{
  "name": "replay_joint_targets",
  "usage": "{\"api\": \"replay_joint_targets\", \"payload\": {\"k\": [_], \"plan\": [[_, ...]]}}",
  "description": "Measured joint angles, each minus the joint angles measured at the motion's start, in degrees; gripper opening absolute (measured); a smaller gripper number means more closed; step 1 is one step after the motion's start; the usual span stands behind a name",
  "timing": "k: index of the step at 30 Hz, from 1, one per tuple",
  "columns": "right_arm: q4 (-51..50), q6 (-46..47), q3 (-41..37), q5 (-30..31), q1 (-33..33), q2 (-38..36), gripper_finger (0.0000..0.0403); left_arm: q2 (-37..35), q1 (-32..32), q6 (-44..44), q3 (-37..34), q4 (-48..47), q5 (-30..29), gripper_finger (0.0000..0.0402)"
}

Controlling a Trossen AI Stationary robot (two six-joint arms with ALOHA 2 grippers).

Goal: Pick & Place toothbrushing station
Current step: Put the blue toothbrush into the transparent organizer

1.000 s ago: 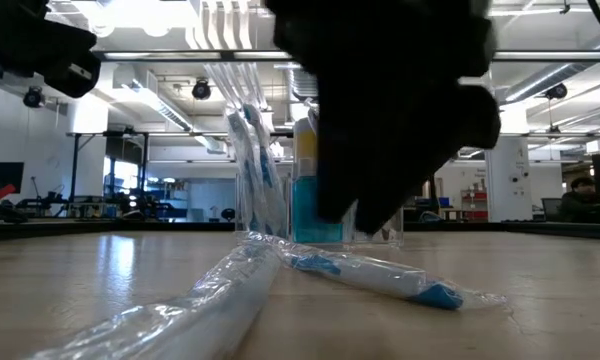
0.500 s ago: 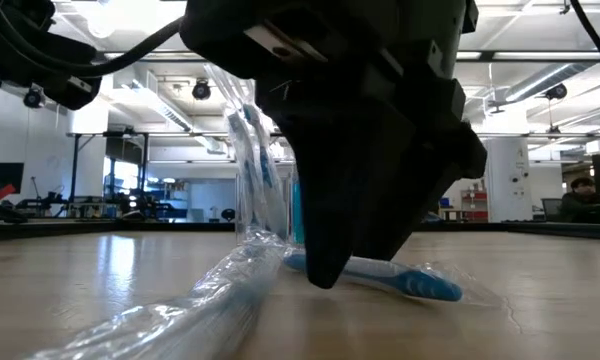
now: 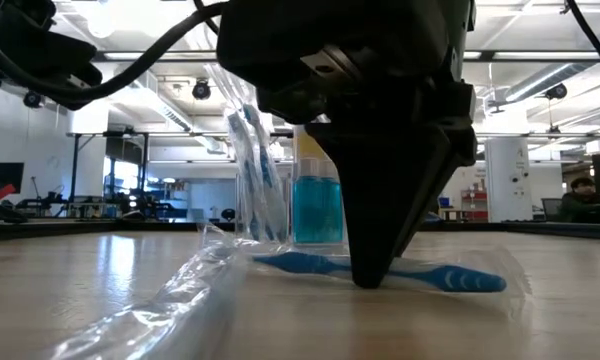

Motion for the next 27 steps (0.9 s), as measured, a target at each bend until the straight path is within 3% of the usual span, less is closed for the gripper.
{"api": "replay_joint_targets", "payload": {"k": [11, 15, 21, 27], "plan": [[-15.62, -1.66, 14.15, 6.62, 1.4, 0.37, 0.002, 0.0, 0.0, -2.34, 0.0, 0.32, 0.02, 0.0021], [-18.35, -3.85, 20.08, 12.36, 2.53, 0.39, 0.002, 0.0, 0.0, -3.55, 0.13, 0.45, 0.01, 0.0021], [-12.15, -16.5, 28.75, 18.09, 4.24, 0.14, 0.0019, 0.0, 0.01, -2.53, 0.11, 0.52, 0.0, 0.0021], [3.15, -35.01, 25.72, 29.09, 5.69, -6.54, 0.0019, 0.0, 0.0, -2.29, 0.24, 1.48, 0.02, 0.0021]]}}
